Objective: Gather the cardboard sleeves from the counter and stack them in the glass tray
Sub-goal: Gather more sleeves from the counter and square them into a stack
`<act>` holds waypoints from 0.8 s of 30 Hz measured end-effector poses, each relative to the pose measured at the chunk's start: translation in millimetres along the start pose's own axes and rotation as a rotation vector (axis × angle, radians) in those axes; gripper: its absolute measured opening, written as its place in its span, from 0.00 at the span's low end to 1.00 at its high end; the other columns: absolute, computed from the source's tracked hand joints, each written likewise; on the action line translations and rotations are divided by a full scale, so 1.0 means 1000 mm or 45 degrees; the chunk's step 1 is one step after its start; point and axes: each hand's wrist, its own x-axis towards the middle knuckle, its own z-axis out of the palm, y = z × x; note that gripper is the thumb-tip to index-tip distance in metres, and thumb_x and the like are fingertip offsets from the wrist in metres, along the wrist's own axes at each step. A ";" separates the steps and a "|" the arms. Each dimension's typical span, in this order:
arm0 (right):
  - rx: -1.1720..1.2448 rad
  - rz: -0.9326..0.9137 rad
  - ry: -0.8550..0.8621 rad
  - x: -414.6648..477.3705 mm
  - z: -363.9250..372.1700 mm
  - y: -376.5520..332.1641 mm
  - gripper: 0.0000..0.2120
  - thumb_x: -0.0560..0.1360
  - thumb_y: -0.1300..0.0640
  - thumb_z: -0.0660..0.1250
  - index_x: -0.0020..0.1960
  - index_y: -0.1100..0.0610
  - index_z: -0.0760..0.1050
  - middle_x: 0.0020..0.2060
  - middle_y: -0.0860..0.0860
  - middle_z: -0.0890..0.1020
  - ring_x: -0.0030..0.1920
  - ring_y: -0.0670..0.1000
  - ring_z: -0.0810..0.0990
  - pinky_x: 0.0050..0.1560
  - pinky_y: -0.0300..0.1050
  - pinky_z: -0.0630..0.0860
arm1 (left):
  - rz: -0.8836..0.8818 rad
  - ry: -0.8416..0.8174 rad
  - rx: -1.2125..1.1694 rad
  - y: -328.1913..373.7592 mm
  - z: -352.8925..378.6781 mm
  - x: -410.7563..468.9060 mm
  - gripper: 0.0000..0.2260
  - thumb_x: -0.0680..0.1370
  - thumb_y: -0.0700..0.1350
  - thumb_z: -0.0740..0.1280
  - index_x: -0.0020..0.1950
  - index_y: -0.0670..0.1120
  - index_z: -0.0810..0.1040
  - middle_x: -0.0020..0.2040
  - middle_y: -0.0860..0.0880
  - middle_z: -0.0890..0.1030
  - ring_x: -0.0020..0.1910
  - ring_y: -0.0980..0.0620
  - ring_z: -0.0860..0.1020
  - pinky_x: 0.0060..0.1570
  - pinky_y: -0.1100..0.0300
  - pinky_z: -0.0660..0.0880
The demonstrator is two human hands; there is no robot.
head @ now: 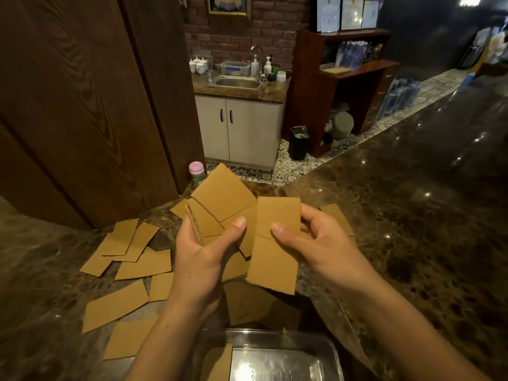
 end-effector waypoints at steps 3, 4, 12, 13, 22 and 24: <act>-0.092 0.026 -0.079 -0.003 -0.016 -0.005 0.17 0.78 0.62 0.71 0.65 0.56 0.78 0.54 0.50 0.88 0.53 0.51 0.88 0.49 0.44 0.84 | -0.063 -0.067 0.053 0.003 -0.007 0.001 0.21 0.69 0.39 0.73 0.61 0.50 0.77 0.47 0.51 0.88 0.47 0.51 0.86 0.41 0.59 0.83; -0.123 0.008 -0.078 -0.003 -0.019 -0.008 0.17 0.77 0.61 0.72 0.65 0.56 0.78 0.54 0.50 0.88 0.54 0.52 0.88 0.49 0.45 0.84 | -0.074 -0.096 0.072 0.003 -0.009 0.001 0.21 0.69 0.39 0.73 0.61 0.50 0.77 0.48 0.50 0.88 0.47 0.50 0.86 0.40 0.59 0.83; -0.298 -0.260 0.270 0.005 -0.008 -0.012 0.14 0.76 0.54 0.75 0.60 0.52 0.81 0.52 0.46 0.88 0.51 0.46 0.88 0.49 0.42 0.85 | -0.234 -0.402 0.062 0.002 -0.007 -0.005 0.23 0.72 0.37 0.74 0.66 0.44 0.76 0.54 0.43 0.86 0.51 0.45 0.86 0.43 0.58 0.82; -0.385 -0.280 0.280 0.006 -0.002 -0.008 0.12 0.77 0.52 0.74 0.60 0.51 0.81 0.51 0.45 0.88 0.51 0.45 0.87 0.49 0.41 0.85 | -0.233 -0.399 0.059 0.001 -0.003 -0.006 0.23 0.72 0.38 0.75 0.66 0.44 0.76 0.52 0.43 0.86 0.49 0.46 0.86 0.43 0.58 0.82; -0.337 -0.396 0.457 0.003 0.037 0.033 0.08 0.77 0.51 0.75 0.54 0.51 0.84 0.45 0.48 0.86 0.48 0.50 0.85 0.48 0.51 0.84 | -0.210 -0.209 -0.087 -0.005 0.011 -0.009 0.19 0.76 0.50 0.67 0.67 0.58 0.77 0.57 0.45 0.86 0.56 0.45 0.85 0.47 0.53 0.83; -0.563 -0.491 0.568 0.002 0.042 0.040 0.13 0.75 0.42 0.75 0.55 0.47 0.85 0.48 0.45 0.81 0.51 0.47 0.81 0.48 0.38 0.78 | -0.259 -0.276 -0.145 -0.004 0.012 -0.011 0.18 0.79 0.52 0.63 0.69 0.60 0.76 0.60 0.44 0.85 0.59 0.43 0.84 0.50 0.50 0.83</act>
